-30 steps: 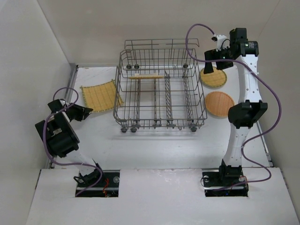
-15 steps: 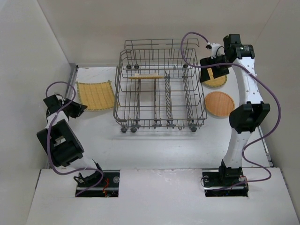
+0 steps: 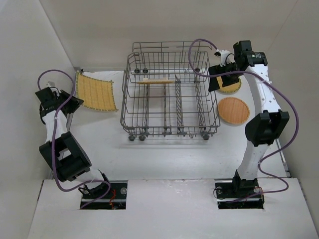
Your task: Load the plates into the dish rack
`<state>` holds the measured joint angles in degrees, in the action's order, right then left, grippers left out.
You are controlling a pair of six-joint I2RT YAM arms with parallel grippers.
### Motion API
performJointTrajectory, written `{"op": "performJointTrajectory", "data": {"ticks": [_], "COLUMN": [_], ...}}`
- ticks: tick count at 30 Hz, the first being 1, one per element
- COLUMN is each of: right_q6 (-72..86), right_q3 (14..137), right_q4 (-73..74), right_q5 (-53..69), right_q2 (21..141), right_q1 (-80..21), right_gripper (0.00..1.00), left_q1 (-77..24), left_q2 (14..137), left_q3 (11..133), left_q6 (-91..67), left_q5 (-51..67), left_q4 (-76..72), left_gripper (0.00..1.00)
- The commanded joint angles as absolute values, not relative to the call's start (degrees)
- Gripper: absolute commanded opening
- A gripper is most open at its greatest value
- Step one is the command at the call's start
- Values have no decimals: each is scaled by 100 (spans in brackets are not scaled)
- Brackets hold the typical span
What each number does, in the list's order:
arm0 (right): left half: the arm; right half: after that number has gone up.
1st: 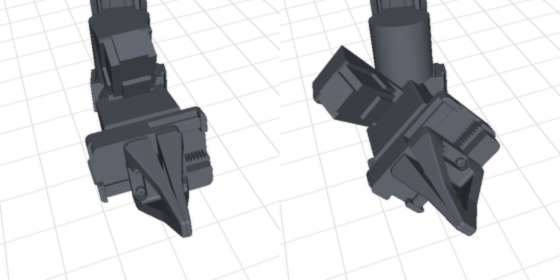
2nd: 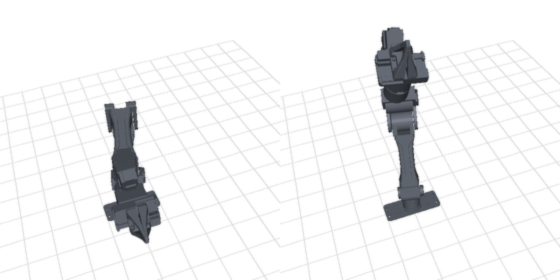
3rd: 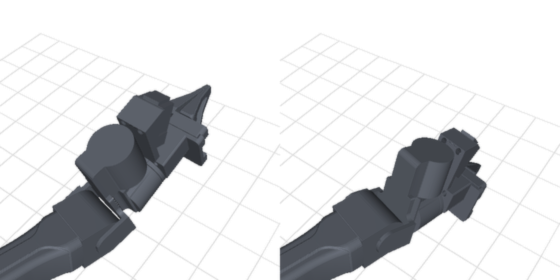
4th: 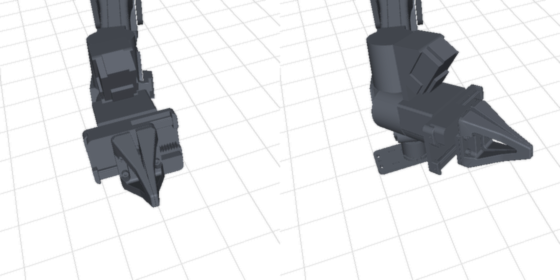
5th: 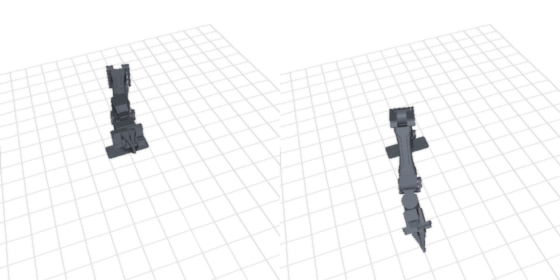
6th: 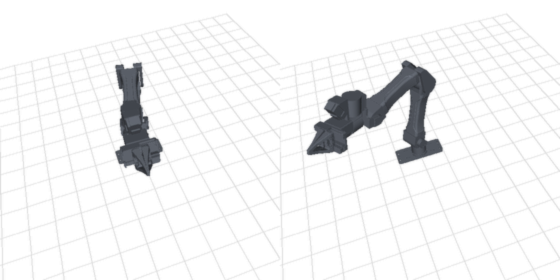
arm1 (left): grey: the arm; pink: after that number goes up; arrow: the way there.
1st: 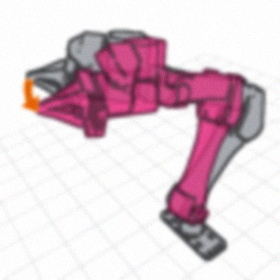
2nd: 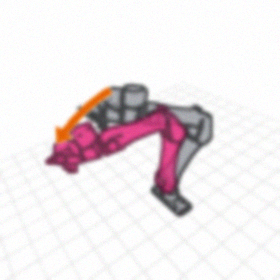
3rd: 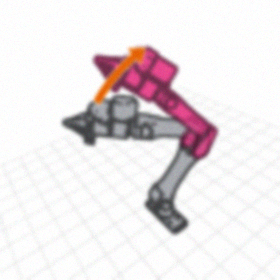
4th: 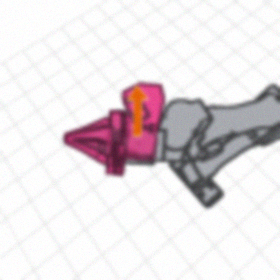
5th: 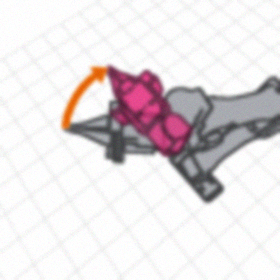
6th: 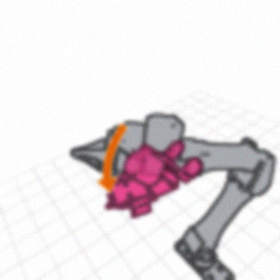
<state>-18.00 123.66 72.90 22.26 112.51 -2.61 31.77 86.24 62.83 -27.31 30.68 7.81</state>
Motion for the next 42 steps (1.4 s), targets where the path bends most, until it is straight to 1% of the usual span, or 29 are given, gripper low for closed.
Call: {"op": "performJointTrajectory", "data": {"ticks": [1, 10, 26, 33, 42], "right_q6": [-1758, -1670, -1644, -1679, -1670], "right_q3": [12357, 12270, 12296, 12296, 12182], "right_q4": [6821, 6689, 6557, 6539, 6469], "right_q5": [2548, 2725, 2927, 2971, 2997], "right_q2": [10934, 10898, 10872, 10881, 10828], "right_q1": [-444, -479, -532, -523, -532], "right_gripper": [99, 99, 100, 99, 99], "left_q1": [3125, 2835, 2764, 2729, 2097], "left_q2": [8253, 8033, 7778, 7848, 7980], "left_q3": [6758, 7610, 8920, 9614, 10169], "left_q6": [-2514, -2127, -2267, -2355, -2347], "left_q5": [3261, 3261, 3313, 3515, 3656], "left_q4": [773, 1081, 1257, 1274, 1415], "left_gripper": [1, 1, 1, 1, 1]}}
